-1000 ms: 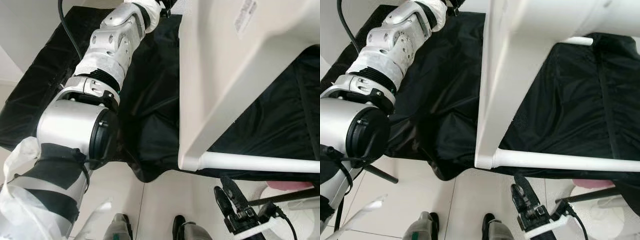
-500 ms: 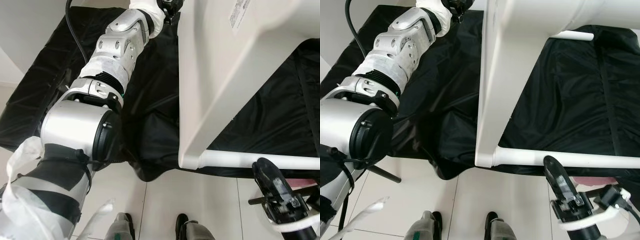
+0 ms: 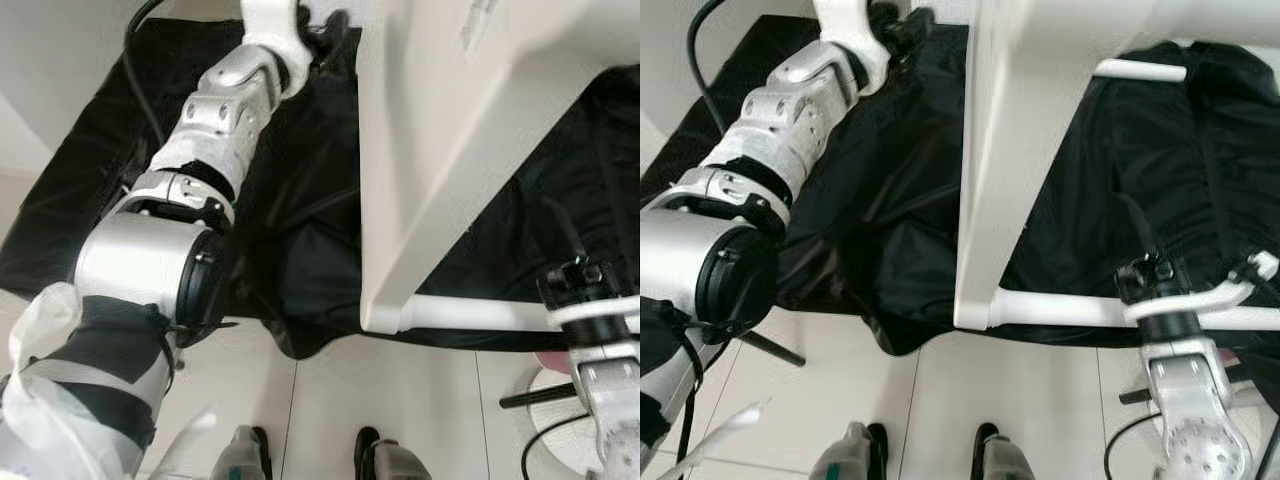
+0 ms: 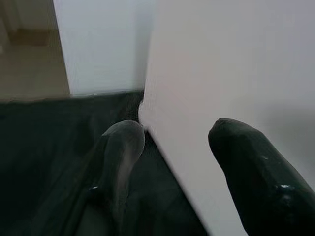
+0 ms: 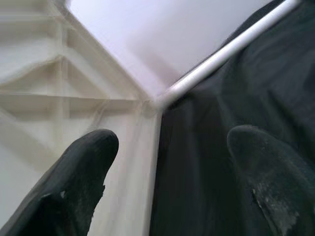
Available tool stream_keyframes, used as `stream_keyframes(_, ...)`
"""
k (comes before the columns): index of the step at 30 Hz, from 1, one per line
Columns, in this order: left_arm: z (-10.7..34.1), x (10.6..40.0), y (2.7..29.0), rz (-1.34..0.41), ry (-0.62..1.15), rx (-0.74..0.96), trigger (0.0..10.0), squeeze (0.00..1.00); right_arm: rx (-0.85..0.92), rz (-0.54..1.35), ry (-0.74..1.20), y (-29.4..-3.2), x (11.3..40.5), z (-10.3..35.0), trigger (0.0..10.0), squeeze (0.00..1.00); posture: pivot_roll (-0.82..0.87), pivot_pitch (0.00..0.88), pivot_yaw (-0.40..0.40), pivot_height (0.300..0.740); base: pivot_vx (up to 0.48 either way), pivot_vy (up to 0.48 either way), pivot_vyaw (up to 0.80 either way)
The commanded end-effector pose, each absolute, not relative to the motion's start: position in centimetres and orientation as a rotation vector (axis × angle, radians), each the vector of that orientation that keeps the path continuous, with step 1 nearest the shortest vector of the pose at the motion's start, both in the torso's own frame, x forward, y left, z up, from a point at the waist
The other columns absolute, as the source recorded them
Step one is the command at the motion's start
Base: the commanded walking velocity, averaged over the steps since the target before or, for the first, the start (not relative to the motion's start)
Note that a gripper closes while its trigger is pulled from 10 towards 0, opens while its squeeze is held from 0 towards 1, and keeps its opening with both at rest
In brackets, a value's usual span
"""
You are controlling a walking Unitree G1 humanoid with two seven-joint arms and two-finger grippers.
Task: Building children table
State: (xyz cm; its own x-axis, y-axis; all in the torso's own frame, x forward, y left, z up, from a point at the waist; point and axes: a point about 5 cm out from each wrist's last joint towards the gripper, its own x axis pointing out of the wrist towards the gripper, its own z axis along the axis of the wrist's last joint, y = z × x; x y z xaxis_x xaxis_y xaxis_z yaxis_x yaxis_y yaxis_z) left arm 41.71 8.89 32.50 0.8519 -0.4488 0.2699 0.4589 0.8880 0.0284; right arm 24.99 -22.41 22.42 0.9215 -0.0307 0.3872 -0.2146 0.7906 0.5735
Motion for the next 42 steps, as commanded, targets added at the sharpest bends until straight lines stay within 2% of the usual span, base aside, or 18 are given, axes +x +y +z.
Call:
stream_keyframes(1, 31.0, 41.5, 9.5, -0.528, -0.255, 0.004, 10.0, 0.0, 0.597, 0.041, -0.364, -21.9, 25.6, 21.7, 10.0, 0.0, 0.03, 0.17, 0.009, 0.74, 0.0, 0.0, 0.0)
stream_keyframes(7, 28.6, 40.6, 10.5, -0.524, -0.267, -0.016, 10.0, 0.0, 0.489, 0.028, -0.362, -20.7, 26.9, 22.2, 10.0, 0.0, 0.04, 0.167, 0.002, 0.74, 0.0, 0.0, 0.0)
stream_keyframes(10, 27.8, 39.9, 10.8, -0.522, -0.282, -0.024, 10.0, 0.0, 0.403, 0.008, -0.331, -19.9, 27.7, 22.1, 10.0, 0.0, 0.04, 0.165, -0.002, 0.74, 0.0, 0.0, 0.0)
stream_keyframes(11, 27.1, 39.0, 11.3, -0.5, -0.307, -0.032, 10.0, 0.0, 0.332, -0.003, -0.312, -18.9, 28.5, 22.0, 10.0, 0.0, 0.05, 0.158, -0.007, 0.74, 0.0, 0.0, 0.0)
stream_keyframes(13, 27.1, 39.0, 11.3, -0.5, -0.307, -0.032, 10.0, 0.0, 0.332, -0.003, -0.312, -18.9, 28.5, 22.0, 10.0, 0.0, 0.05, 0.158, -0.007, 0.74, 0.0, 0.0, 0.0)
stream_keyframes(15, 25.8, 37.3, 11.9, -0.464, -0.329, -0.024, 10.0, 0.0, 0.234, -0.053, -0.316, -17.8, 28.9, 21.5, 10.0, 0.0, 0.06, 0.154, -0.014, 0.74, 0.0, 0.0, 0.0)
stream_keyframes(17, 25.5, 36.8, 12.0, -0.454, -0.335, -0.025, 10.0, 0.0, 0.208, -0.065, -0.319, -17.5, 28.9, 21.3, 10.0, 0.0, 0.06, 0.152, -0.015, 0.74, 0.0, 0.0, 0.0)
stream_keyframes(25, 22.0, 33.8, 12.8, -0.329, -0.325, -0.011, 10.0, 0.0, 0.164, -0.185, -0.341, -17.4, 28.3, 20.0, 10.0, 0.0, 0.05, 0.156, -0.02, 0.74, 0.0, 0.0, 0.0)
stream_keyframes(26, 21.1, 32.6, 13.0, -0.294, -0.325, 0.022, 10.0, 0.0, 0.146, -0.215, -0.337, -17.4, 28.1, 19.5, 10.0, 0.0, 0.05, 0.162, -0.023, 0.74, 0.0, 0.0, 0.0)
stream_keyframes(29, 20.5, 32.0, 13.2, -0.267, -0.33, 0.073, 10.0, 0.0, 0.121, -0.227, -0.331, -17.4, 28.0, 19.3, 10.0, 0.0, 0.05, 0.162, -0.023, 0.74, 0.0, 0.0, 0.0)
stream_keyframes(34, 19.4, 30.0, 14.0, -0.235, -0.305, 0.03, 10.0, 0.0, 0.101, -0.241, -0.303, -17.1, 27.0, 18.0, 10.0, 0.0, 0.04, 0.171, -0.027, 0.74, 0.0, 0.0, 0.0)
stream_keyframes(39, 18.8, 28.1, 13.7, -0.31, -0.297, 0.053, 10.0, 0.0, 0.102, -0.181, -0.276, -16.7, 25.9, 17.1, 10.0, 0.0, 0.04, 0.175, -0.032, 0.74, 0.0, 0.0, 0.0)
stream_keyframes(42, 18.2, 26.4, 13.1, -0.411, -0.279, 0.088, 10.0, 0.0, 0.094, -0.092, -0.262, -16.4, 25.2, 16.7, 10.0, 0.0, 0.04, 0.181, -0.04, 0.74, 0.0, 0.0, 0.0)
